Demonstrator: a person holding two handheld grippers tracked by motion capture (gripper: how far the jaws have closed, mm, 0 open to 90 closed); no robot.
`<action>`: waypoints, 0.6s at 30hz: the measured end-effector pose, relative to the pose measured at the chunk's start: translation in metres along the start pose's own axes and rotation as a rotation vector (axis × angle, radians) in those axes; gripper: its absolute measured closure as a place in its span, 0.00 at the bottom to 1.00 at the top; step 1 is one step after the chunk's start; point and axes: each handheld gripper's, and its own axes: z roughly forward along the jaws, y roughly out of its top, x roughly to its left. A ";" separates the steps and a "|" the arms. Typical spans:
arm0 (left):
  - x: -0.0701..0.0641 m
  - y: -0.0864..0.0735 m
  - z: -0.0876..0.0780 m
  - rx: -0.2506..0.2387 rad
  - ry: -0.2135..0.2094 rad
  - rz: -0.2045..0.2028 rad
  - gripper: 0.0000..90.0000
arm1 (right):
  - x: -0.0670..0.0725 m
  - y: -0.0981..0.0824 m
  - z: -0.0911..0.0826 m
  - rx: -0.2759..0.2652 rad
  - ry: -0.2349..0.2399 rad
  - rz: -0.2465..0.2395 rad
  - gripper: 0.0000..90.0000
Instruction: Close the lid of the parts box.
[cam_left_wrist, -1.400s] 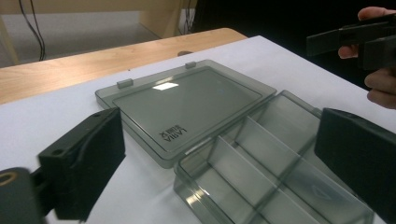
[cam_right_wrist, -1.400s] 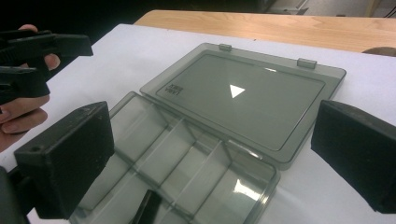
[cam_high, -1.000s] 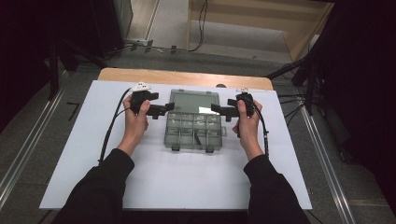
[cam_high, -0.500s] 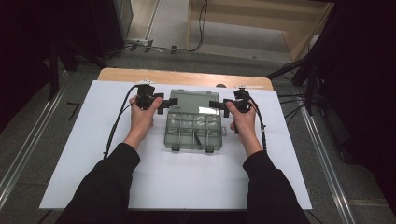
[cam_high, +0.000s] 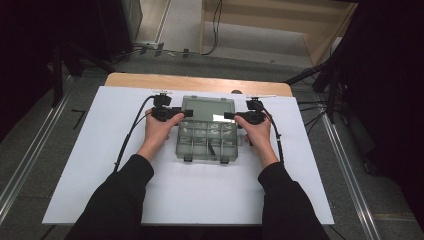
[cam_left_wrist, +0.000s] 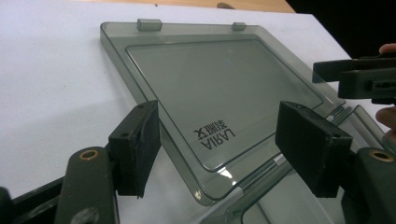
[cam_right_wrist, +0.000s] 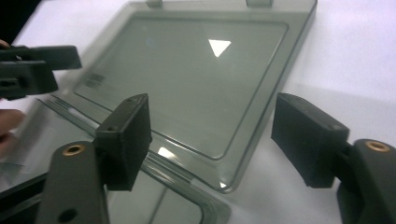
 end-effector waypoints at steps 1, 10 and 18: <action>0.001 0.000 0.001 0.003 0.001 -0.009 0.36 | 0.000 -0.001 0.001 0.002 0.000 0.003 0.35; 0.007 -0.005 0.007 0.046 0.008 -0.070 0.41 | -0.009 -0.009 0.008 0.009 0.019 0.069 0.43; 0.007 -0.004 0.006 0.041 0.006 -0.091 0.55 | -0.009 -0.010 0.005 -0.009 0.017 0.070 0.56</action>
